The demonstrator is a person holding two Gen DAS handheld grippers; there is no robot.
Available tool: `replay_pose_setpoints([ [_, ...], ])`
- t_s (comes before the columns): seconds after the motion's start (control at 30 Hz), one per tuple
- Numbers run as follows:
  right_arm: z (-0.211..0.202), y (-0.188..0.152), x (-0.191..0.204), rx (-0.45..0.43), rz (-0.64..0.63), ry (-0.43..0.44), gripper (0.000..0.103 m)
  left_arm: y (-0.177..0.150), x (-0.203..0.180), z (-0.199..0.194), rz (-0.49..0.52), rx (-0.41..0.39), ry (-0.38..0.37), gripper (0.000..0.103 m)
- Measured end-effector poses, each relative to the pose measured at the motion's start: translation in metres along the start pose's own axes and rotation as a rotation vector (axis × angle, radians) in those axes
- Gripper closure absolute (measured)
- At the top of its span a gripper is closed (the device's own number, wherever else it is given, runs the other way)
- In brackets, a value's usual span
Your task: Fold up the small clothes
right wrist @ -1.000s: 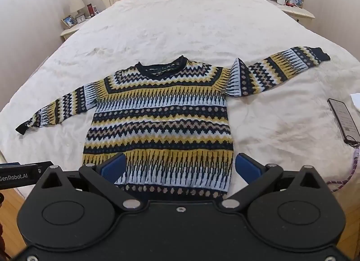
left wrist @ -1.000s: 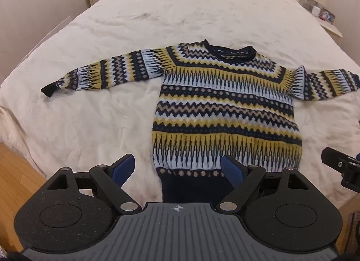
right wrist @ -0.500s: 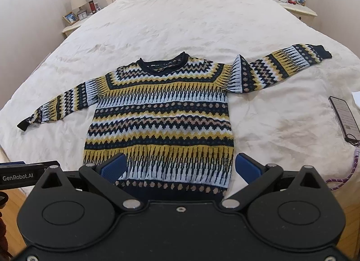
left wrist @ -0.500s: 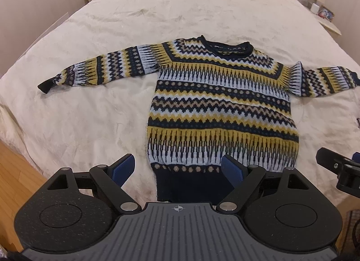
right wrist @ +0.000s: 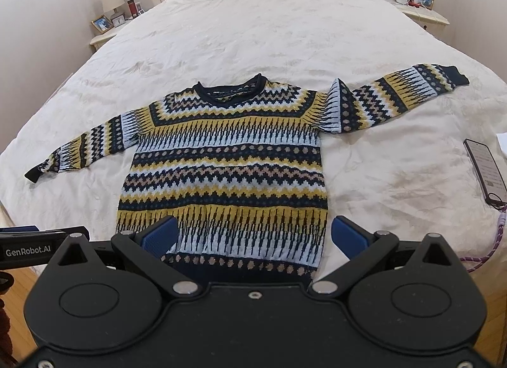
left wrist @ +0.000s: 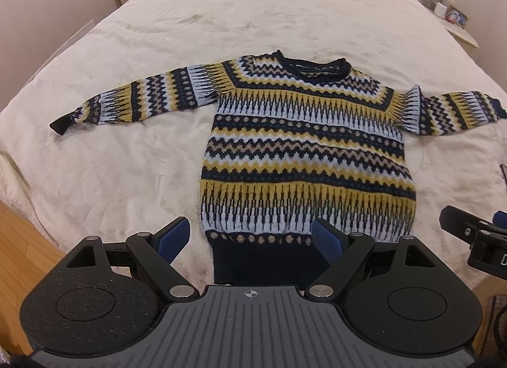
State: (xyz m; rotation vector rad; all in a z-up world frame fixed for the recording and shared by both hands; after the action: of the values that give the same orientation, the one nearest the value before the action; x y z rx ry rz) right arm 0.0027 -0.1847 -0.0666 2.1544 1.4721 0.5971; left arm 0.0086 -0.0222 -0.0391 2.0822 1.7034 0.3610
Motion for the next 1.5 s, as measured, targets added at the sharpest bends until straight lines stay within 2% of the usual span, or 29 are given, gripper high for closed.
replay_pose_setpoints([
  [1.13,0.007,0.007,0.0,0.01,0.005,0.024,0.001,0.006,-0.003,0.003,0.001,0.011,0.008,0.019],
  [1.5,0.019,0.017,0.0,0.029,0.013,0.032,0.001,0.02,0.003,0.014,-0.011,0.019,0.002,0.019],
])
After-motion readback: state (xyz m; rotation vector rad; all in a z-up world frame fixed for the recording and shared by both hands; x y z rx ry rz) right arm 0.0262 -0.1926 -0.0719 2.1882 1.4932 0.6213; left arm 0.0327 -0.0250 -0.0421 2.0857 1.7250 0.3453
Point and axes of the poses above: each gripper's, at about its wrist camera, not at the fingertips, and z roughly the way its jaws point, x to its left, y to its top, the point moved 4 cm from there along z, roughly the way its jaws point, and after that the axes turned 6 degrees about -y, right-handed, at the moved point
